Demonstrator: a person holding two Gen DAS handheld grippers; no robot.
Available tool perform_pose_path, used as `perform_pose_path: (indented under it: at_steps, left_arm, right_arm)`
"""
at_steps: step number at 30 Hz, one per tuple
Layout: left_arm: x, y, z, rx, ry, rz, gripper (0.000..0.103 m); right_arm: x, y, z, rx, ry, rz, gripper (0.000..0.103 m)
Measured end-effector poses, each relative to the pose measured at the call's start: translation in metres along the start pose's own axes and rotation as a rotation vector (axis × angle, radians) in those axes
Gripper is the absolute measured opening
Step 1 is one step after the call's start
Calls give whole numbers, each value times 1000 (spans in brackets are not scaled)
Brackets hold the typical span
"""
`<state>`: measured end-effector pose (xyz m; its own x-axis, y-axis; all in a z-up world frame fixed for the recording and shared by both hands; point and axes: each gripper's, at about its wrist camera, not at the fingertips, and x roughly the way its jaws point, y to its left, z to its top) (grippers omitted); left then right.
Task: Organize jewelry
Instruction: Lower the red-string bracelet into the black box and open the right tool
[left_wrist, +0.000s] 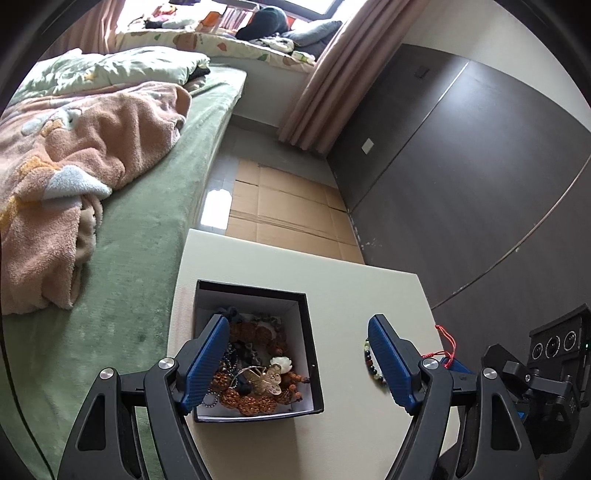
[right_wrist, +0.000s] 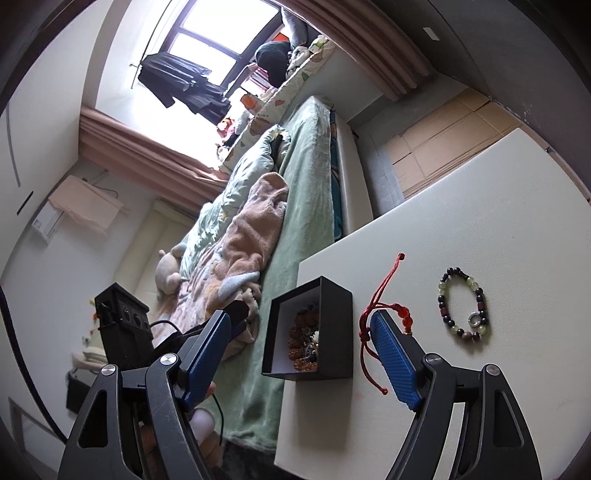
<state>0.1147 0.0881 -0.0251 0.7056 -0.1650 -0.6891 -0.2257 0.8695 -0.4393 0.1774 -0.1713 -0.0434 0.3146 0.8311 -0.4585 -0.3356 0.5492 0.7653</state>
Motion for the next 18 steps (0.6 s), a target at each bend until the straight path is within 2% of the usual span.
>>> perform_pose_path:
  at_steps: [7,14,16,18]
  left_arm:
    - [-13,26,12,-52,-38,27,78]
    - [-25,57,20,-110,-63,54,78]
    - [-27,63,21,-126,-68,57,78]
    - [-30,68,22,-140,-73,58,78]
  right_arm:
    - [27,27,2,-45,26,50,78]
    - [68,47,-3,-37,93,132,78]
    - [81,49,-3,-42,121,106,78]
    - [95,48,-3,-50,164,37,78]
